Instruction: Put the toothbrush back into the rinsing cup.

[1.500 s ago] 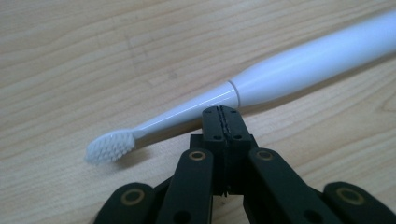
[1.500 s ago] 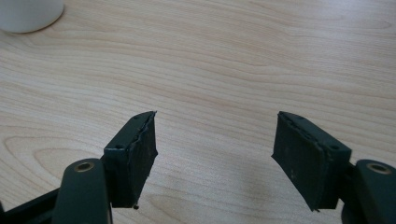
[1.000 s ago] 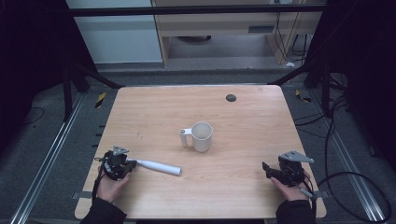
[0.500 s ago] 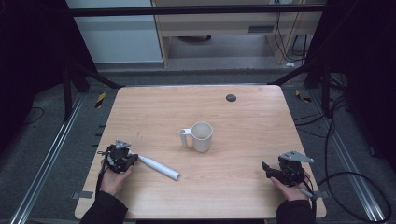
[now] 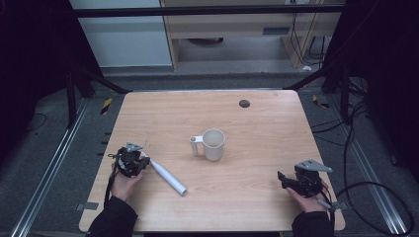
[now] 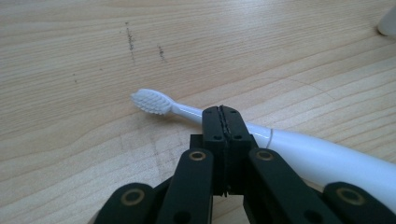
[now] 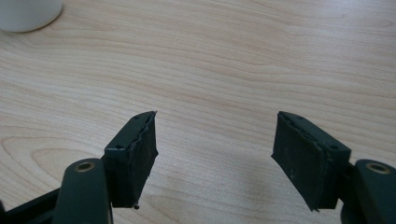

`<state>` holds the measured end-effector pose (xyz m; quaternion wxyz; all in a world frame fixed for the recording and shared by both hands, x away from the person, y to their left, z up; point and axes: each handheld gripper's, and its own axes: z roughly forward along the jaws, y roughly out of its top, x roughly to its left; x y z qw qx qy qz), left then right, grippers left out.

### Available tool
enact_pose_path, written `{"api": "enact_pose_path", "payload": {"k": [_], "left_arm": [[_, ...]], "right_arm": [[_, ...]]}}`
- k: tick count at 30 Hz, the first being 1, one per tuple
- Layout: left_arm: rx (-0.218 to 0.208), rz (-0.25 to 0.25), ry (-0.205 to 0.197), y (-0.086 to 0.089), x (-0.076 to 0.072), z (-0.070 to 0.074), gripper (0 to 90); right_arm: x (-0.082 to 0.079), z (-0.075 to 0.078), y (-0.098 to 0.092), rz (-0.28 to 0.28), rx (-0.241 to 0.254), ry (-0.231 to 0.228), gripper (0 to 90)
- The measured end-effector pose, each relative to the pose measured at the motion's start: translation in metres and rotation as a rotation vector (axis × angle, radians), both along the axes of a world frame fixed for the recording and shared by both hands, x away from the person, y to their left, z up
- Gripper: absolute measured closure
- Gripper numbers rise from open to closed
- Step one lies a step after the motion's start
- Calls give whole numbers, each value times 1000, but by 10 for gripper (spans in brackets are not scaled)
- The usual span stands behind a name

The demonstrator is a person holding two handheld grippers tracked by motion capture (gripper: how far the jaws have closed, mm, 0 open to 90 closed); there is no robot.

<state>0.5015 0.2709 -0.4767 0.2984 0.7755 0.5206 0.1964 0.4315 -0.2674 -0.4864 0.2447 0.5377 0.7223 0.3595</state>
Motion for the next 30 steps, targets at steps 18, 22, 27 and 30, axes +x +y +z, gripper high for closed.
{"api": "enact_pose_path", "payload": {"k": [18, 22, 27, 30], "left_arm": [[-92, -152, -87, -36, -42, 31, 894], [-79, -225, -63, -60, -48, 25, 894], [-54, -279, -32, -78, -51, 17, 895], [-42, -304, -18, -84, -52, 14, 894]], "right_arm": [[-2, 1, 0, 1, 3, -4, 306], [-1, 1, 0, 3, 0, -5, 306], [-1, 1, 0, 4, -1, -5, 306], [-1, 1, 0, 5, -1, -4, 306]]}}
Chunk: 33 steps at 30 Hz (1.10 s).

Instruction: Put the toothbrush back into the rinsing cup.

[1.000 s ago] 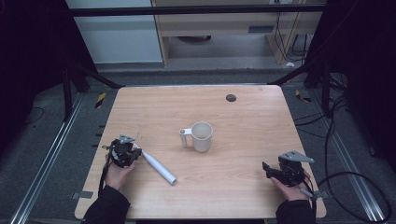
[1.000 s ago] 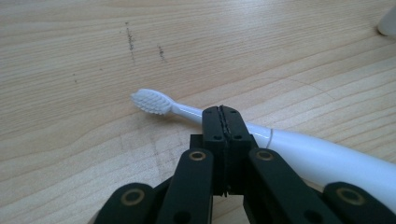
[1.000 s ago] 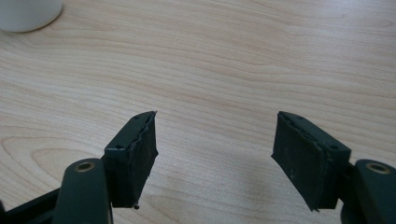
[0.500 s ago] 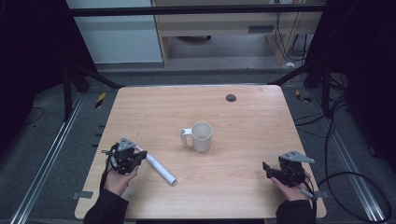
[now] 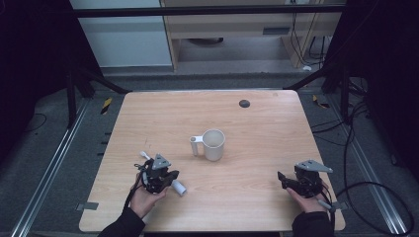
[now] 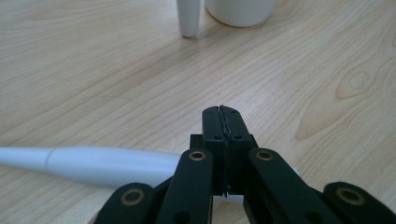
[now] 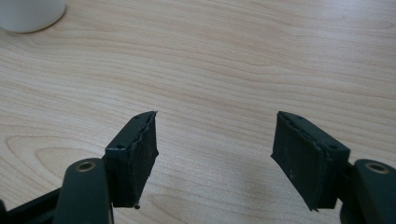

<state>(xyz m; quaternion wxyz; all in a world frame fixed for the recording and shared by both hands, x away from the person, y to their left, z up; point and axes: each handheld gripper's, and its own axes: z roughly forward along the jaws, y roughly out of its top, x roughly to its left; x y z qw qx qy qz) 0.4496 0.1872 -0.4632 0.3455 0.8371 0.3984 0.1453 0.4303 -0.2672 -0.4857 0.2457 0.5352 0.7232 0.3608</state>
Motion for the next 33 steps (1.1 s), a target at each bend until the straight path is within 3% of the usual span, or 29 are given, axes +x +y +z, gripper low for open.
{"api": "enact_pose_path", "payload": {"k": [13, 33], "left_arm": [[32, -47, 29, -5, -4, -7, 894], [48, -64, 48, 1, -13, -10, 894]], "right_arm": [[0, 0, 0, 0, -2, 0, 306], [-1, 0, 0, -1, 1, 2, 305]]}}
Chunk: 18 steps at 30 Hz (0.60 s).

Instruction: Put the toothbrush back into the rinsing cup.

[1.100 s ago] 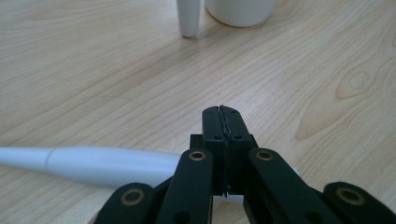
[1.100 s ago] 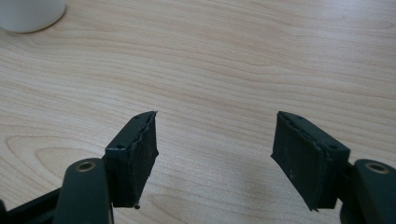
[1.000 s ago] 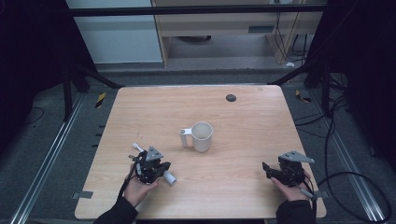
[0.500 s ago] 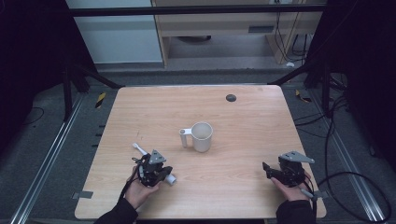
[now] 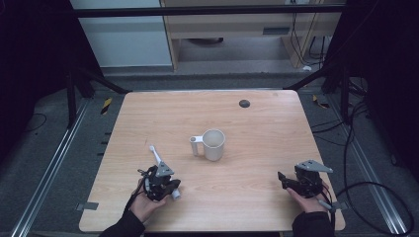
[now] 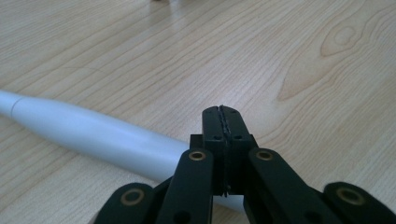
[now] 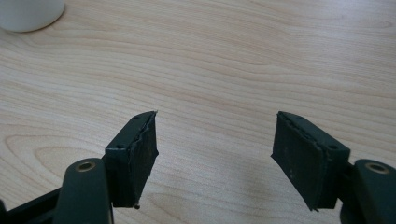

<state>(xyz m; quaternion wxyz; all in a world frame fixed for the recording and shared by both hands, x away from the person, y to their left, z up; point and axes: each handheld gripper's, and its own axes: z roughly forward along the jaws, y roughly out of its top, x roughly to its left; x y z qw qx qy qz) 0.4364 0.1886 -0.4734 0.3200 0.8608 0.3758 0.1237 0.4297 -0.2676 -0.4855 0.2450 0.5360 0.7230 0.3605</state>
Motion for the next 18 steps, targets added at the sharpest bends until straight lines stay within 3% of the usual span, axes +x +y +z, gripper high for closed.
{"api": "enact_pose_path", "payload": {"k": [18], "left_arm": [[16, 3, 11, 8, -12, -2, 894]], "right_arm": [[0, 0, -1, -3, 0, -1, 305]]}}
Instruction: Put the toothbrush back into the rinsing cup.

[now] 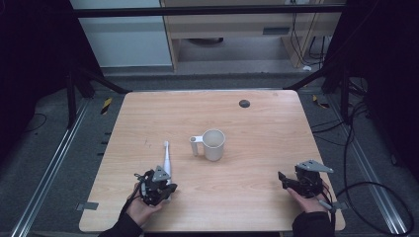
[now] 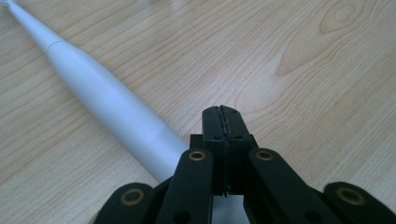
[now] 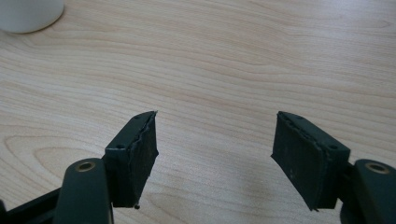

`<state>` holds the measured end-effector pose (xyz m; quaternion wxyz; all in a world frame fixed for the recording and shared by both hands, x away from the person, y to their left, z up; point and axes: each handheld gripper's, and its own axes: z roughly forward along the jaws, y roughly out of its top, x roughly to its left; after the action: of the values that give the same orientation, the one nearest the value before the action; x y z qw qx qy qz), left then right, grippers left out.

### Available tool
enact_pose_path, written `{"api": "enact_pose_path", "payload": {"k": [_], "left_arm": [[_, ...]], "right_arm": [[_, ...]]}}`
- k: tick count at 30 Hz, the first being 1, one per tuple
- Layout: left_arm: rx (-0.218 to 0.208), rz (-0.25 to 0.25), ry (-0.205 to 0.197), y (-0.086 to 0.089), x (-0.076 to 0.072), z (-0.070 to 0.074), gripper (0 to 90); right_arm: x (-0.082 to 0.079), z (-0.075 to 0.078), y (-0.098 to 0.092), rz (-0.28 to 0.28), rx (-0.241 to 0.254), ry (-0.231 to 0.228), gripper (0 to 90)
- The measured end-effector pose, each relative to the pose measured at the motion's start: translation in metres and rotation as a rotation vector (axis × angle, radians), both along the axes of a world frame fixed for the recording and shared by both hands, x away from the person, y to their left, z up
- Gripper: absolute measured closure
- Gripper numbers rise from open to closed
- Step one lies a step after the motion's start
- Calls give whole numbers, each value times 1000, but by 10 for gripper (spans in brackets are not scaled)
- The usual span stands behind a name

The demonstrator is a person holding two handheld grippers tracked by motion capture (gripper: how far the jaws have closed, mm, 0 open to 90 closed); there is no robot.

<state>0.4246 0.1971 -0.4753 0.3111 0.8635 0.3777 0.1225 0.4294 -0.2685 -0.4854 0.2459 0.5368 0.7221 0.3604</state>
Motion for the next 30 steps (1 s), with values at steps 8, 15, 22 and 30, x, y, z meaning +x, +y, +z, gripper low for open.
{"api": "enact_pose_path", "payload": {"k": [8, 15, 22, 30], "left_arm": [[3, 7, 3, 6, -4, -1, 894], [6, 18, 8, 11, -8, -1, 894], [4, 26, 7, 17, -9, -1, 894], [-44, 57, -38, 26, -6, 15, 882]], "right_arm": [[0, 0, 0, 0, 1, 1, 305], [0, 0, 0, 1, -1, -1, 305], [0, 0, 0, 1, -1, 1, 305], [0, 0, 0, -4, 0, -3, 305]]}}
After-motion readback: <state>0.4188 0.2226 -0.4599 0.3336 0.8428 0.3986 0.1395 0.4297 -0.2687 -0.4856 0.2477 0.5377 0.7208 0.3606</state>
